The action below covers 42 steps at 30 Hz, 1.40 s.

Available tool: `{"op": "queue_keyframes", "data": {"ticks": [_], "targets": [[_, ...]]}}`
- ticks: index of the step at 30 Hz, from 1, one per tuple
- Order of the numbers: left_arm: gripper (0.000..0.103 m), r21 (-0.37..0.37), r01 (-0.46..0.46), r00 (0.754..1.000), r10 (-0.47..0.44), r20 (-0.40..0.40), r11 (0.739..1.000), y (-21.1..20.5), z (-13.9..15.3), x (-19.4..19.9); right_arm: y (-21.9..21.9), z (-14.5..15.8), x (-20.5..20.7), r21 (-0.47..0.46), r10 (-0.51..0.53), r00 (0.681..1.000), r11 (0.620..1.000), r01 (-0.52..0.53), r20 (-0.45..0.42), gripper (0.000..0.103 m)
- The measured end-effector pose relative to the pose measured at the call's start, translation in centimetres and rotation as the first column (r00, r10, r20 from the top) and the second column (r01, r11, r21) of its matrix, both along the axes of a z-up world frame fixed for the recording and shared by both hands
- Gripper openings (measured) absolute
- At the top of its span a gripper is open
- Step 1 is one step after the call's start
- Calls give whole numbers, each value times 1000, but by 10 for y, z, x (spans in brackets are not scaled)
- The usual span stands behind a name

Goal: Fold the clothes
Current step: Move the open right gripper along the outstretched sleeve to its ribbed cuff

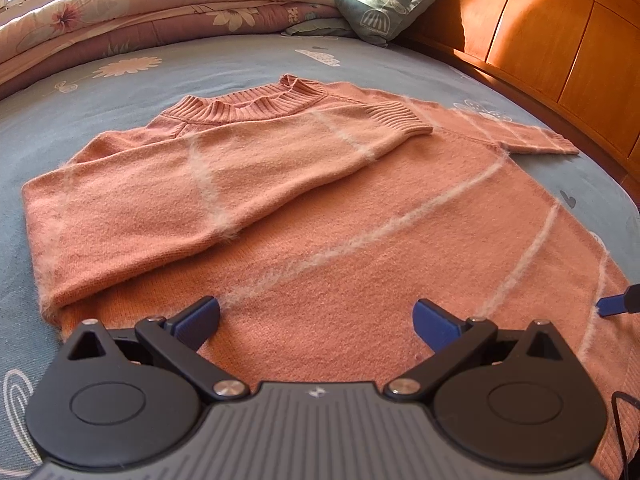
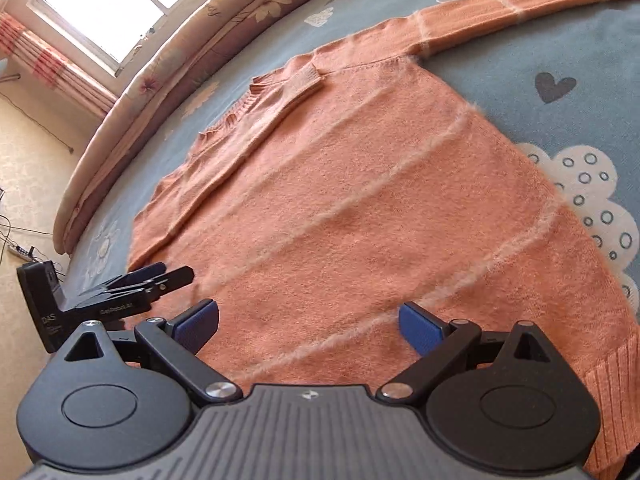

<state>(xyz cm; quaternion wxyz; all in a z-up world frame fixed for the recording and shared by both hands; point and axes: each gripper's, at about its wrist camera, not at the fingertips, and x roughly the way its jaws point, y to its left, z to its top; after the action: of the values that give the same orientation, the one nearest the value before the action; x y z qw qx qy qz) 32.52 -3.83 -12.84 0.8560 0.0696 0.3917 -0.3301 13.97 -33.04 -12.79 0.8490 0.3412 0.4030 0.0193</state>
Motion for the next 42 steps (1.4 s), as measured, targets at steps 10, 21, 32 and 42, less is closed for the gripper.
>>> {"op": "queue_keyframes", "data": {"ticks": [10, 21, 32, 42], "targets": [[102, 23, -4, 999, 3, 43, 1000, -4, -4, -5, -35, 7, -45, -6, -112, 994, 994, 112, -18, 99], [102, 1, -23, 996, 23, 87, 1000, -2, -9, -9, -47, 27, 52, -153, -15, 991, 988, 35, 132, 99], [102, -10, -84, 988, 85, 129, 996, -6, -14, -16, -95, -5, 148, 22, 83, 990, 996, -86, 117, 100], [102, 1, -87, 986, 86, 140, 996, -7, -15, -17, -142, -13, 99, 177, 204, 966, 957, -231, 156, 102]]}}
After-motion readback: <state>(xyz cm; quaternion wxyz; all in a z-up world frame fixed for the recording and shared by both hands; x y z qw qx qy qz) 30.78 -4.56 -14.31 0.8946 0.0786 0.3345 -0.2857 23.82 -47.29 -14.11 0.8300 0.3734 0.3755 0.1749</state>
